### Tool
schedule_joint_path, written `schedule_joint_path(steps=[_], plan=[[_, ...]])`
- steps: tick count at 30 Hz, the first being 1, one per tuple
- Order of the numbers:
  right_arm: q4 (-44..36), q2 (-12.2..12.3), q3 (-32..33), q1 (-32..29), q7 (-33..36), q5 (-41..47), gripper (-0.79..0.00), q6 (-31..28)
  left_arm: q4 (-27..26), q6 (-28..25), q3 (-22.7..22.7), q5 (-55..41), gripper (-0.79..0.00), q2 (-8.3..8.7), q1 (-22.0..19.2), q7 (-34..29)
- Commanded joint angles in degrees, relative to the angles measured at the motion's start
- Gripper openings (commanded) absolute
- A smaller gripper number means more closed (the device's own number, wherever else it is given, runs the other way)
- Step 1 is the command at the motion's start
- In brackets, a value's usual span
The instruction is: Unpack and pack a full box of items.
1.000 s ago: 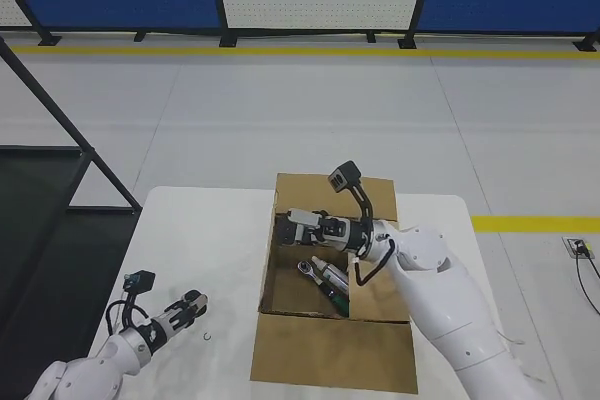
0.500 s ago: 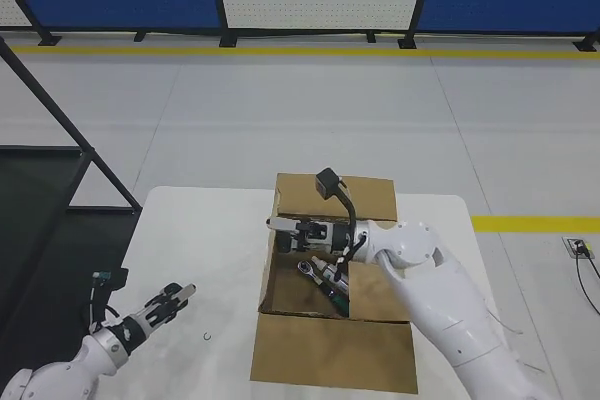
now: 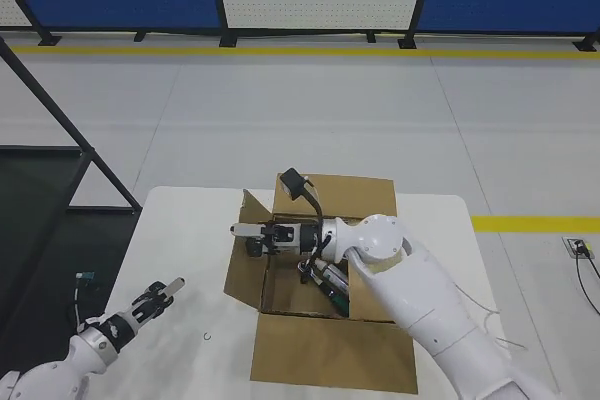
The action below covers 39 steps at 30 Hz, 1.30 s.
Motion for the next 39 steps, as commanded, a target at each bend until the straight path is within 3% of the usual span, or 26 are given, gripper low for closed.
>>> schedule_joint_path(steps=[1, 13, 23, 32, 39], plan=[[1.5, -0.8, -1.3, 1.1, -0.5, 0.4, 0.0, -0.2, 0.1, -0.1, -0.6, -1.2, -0.249, -0.02, 0.2, 0.4], [10.9, -6.0, -8.2, 6.1, -5.8, -0.8, 0.0, -0.4, 0.2, -2.6, -2.6, -6.5, -0.252, 0.03, 1.7, -1.2], [18.2, -9.8, -10.8, 8.7, -6.3, -0.1, 0.0, -1.2, -2.4, -5.2, -2.5, -8.4, -0.262, 0.1, 3.1, -3.5], [23.9, -12.4, -11.6, 10.0, -7.0, -0.3, 0.0, -1.7, -1.2, -2.8, 3.4, -0.9, -0.249, 0.03, 0.7, -3.0], [26.2, -12.9, -9.9, 10.7, -5.1, 0.9, 0.0, -6.1, 1.7, -2.1, 6.7, 1.0, -0.249, -0.19, -1.7, -2.0]])
